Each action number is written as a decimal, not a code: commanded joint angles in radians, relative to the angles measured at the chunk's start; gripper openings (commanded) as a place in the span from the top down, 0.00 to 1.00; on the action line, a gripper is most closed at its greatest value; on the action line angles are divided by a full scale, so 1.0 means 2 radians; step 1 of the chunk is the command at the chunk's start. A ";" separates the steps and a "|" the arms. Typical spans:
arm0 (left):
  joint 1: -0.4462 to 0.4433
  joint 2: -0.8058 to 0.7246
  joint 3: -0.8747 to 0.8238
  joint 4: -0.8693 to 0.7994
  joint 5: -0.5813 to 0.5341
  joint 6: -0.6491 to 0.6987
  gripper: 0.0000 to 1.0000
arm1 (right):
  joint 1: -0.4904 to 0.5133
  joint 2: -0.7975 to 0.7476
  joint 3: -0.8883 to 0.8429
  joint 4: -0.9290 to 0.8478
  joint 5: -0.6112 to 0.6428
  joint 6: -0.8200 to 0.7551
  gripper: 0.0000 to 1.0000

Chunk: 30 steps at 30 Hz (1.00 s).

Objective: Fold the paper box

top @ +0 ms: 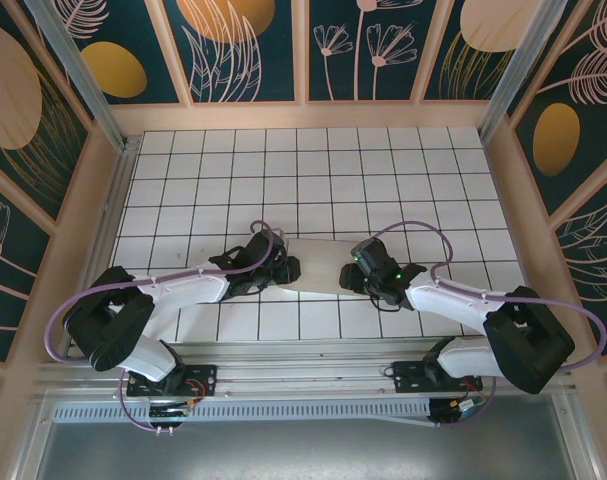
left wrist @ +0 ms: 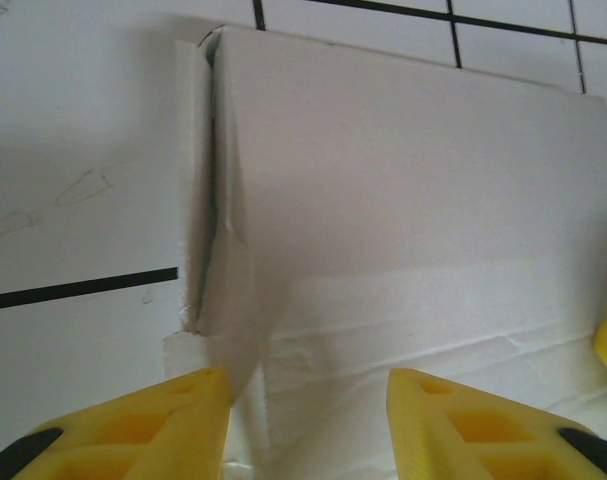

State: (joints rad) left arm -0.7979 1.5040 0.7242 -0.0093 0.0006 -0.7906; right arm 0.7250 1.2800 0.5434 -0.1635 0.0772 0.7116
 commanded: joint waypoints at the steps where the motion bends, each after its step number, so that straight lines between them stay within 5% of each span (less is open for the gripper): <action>1: 0.000 -0.001 0.014 -0.027 -0.026 0.013 0.55 | -0.005 0.006 0.012 0.000 -0.001 -0.006 0.49; 12: -0.001 0.017 0.020 -0.020 -0.001 0.013 0.54 | -0.005 0.008 0.009 0.005 -0.008 -0.002 0.49; 24: -0.001 0.000 0.003 0.095 0.108 -0.037 0.56 | -0.005 0.011 0.006 0.020 -0.020 0.005 0.50; 30: -0.001 0.003 0.011 0.081 0.097 -0.031 0.57 | -0.005 0.011 0.004 0.024 -0.021 0.006 0.50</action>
State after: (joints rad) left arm -0.7815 1.5249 0.7254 0.0715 0.0971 -0.8391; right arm 0.7101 1.2919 0.5434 -0.1608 0.0757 0.7132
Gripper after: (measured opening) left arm 0.432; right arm 0.504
